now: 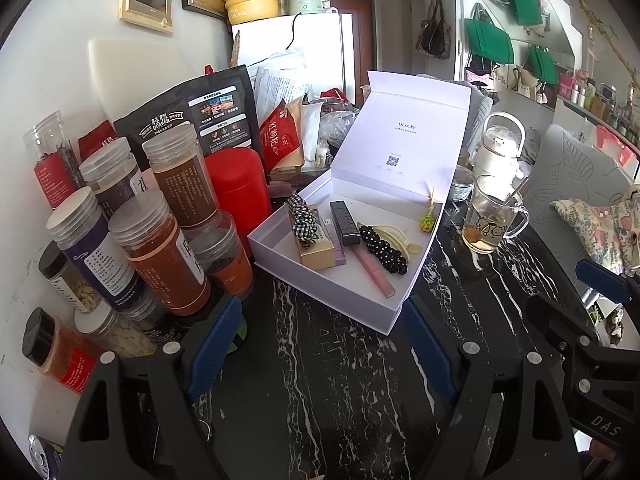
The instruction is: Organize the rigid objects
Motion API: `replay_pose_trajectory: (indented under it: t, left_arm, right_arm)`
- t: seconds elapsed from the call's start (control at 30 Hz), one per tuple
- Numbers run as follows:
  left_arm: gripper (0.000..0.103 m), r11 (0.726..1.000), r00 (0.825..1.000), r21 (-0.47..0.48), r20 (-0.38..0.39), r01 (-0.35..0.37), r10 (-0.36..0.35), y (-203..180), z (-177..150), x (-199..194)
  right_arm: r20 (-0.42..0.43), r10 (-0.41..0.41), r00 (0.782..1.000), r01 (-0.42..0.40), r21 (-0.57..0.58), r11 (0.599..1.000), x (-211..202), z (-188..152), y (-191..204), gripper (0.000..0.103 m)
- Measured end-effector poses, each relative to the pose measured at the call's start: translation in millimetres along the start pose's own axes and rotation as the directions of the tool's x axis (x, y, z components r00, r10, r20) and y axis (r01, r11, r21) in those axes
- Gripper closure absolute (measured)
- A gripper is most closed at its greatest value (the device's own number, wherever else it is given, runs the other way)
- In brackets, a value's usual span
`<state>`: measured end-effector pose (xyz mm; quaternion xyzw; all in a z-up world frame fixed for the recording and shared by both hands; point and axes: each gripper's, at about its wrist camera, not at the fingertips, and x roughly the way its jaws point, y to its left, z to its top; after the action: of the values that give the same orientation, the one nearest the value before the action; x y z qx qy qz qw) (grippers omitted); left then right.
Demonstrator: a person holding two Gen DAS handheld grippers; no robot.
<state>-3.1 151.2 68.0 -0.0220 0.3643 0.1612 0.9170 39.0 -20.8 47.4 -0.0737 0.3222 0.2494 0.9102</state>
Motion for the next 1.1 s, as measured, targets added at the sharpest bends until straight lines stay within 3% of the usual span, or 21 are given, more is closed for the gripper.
replay_pose_trajectory:
  t: [1.1]
  left_arm:
    - [0.02, 1.0, 1.0, 0.028, -0.023, 0.001, 0.0, -6.6, -3.5, 4.7]
  right_arm:
    - [-0.014, -0.015, 1.0, 0.015, 0.02, 1.0, 2.6, -3.7, -8.5, 0.024]
